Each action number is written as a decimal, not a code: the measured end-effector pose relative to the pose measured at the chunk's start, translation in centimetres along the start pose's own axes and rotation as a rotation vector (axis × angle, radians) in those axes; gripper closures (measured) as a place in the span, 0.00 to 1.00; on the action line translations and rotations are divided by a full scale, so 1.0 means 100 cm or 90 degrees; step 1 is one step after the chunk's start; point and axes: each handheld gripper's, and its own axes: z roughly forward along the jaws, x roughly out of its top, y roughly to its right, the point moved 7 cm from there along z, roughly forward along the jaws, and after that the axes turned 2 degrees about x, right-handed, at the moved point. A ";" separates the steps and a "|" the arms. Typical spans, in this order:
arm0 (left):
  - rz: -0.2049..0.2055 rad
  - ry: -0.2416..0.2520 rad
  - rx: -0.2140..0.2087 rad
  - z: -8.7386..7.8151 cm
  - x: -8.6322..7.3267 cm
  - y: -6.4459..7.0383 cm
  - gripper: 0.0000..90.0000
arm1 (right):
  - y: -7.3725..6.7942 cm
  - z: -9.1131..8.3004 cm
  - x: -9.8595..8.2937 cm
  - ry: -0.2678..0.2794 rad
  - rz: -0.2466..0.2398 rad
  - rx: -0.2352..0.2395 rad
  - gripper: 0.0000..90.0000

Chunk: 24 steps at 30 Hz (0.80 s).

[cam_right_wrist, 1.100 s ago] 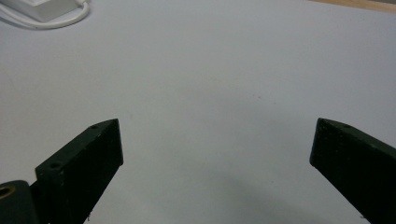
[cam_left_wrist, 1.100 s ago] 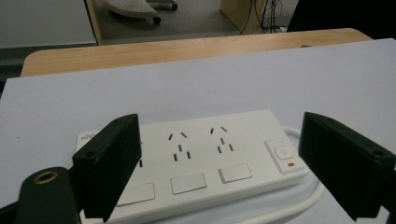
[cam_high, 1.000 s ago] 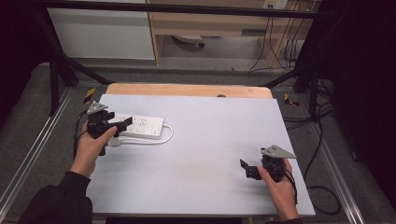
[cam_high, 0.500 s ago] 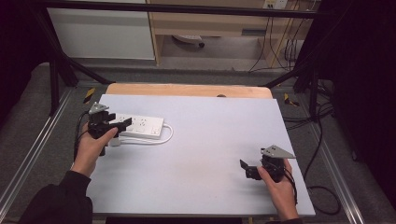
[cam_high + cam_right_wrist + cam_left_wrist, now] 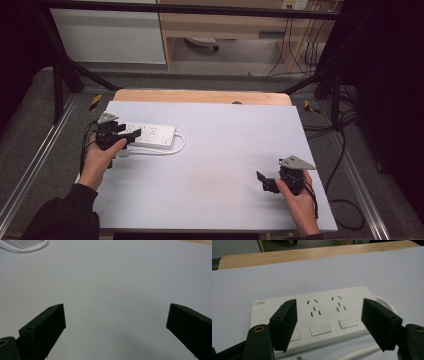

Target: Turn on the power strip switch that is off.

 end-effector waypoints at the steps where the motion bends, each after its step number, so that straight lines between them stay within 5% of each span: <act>1: 0.000 0.000 0.000 0.001 -0.001 0.000 0.34 | 0.000 0.000 0.000 0.001 0.000 0.001 0.03; 13: 0.008 -0.015 0.020 0.012 -0.012 -0.008 0.58 | -0.001 -0.001 0.000 -0.001 0.002 0.003 0.03; 24: -0.010 -0.002 0.000 0.016 -0.016 -0.010 0.78 | -0.001 0.000 -0.001 -0.006 -0.002 0.003 0.03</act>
